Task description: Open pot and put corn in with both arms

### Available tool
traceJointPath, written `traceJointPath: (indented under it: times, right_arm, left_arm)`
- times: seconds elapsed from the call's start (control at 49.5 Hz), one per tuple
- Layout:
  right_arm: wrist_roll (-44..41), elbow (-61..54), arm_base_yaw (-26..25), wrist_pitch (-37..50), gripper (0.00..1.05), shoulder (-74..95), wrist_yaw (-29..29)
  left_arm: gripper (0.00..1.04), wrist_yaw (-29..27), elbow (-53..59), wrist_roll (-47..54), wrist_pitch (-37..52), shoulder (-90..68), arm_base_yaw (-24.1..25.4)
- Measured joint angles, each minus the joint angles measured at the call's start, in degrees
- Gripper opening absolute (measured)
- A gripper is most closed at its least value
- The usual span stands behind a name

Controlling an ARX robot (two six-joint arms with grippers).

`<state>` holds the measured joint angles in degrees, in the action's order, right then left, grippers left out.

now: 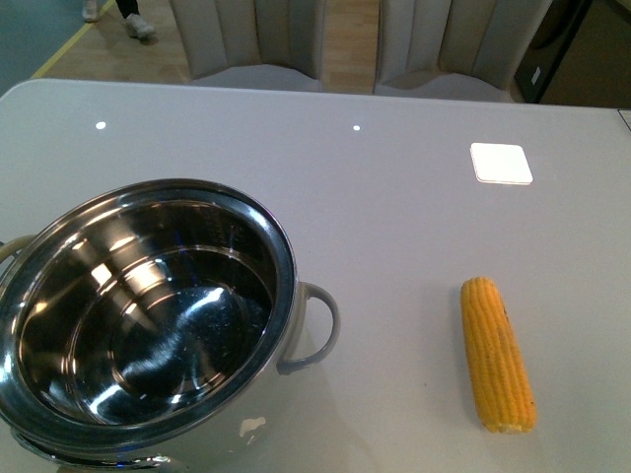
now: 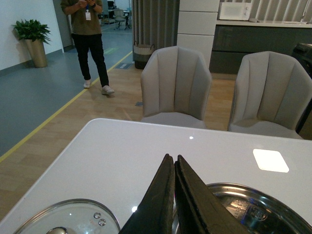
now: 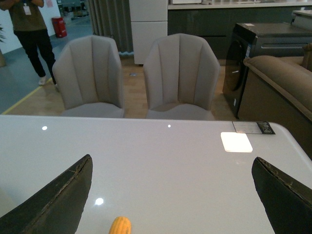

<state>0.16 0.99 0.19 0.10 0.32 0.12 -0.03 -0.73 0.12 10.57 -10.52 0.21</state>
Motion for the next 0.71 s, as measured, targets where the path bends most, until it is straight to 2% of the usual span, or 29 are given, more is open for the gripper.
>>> traceJointPath:
  times: [0.04, 0.101, 0.445, 0.485, 0.586, 0.707]
  right_arm:
    - [0.0, 0.0, 0.0, 0.0, 0.96, 0.0, 0.0]
    - [0.0, 0.0, 0.0, -0.02, 0.96, 0.0, 0.02]
    - [0.0, 0.0, 0.0, -0.02, 0.96, 0.0, 0.0]
    - [0.0, 0.0, 0.0, -0.02, 0.96, 0.0, 0.0]
    - [0.0, 0.0, 0.0, -0.02, 0.96, 0.0, 0.0]
    - [0.0, 0.0, 0.0, -0.02, 0.96, 0.0, 0.0]
  left_arm:
    - [0.03, 0.0, -0.02, 0.0, -1.77, 1.66, -0.02]
    - [0.03, 0.04, -0.02, 0.0, -9.51, 7.78, -0.07]
    - [0.03, 0.02, -0.02, 0.0, -10.49, 10.16, -0.07]
    - [0.08, 0.02, -0.04, -0.02, -10.49, 10.16, -0.07]
    - [0.33, 0.02, -0.02, -0.02, -10.49, 10.16, -0.07]
    - [0.57, 0.02, -0.02, -0.02, -10.49, 10.16, -0.07]
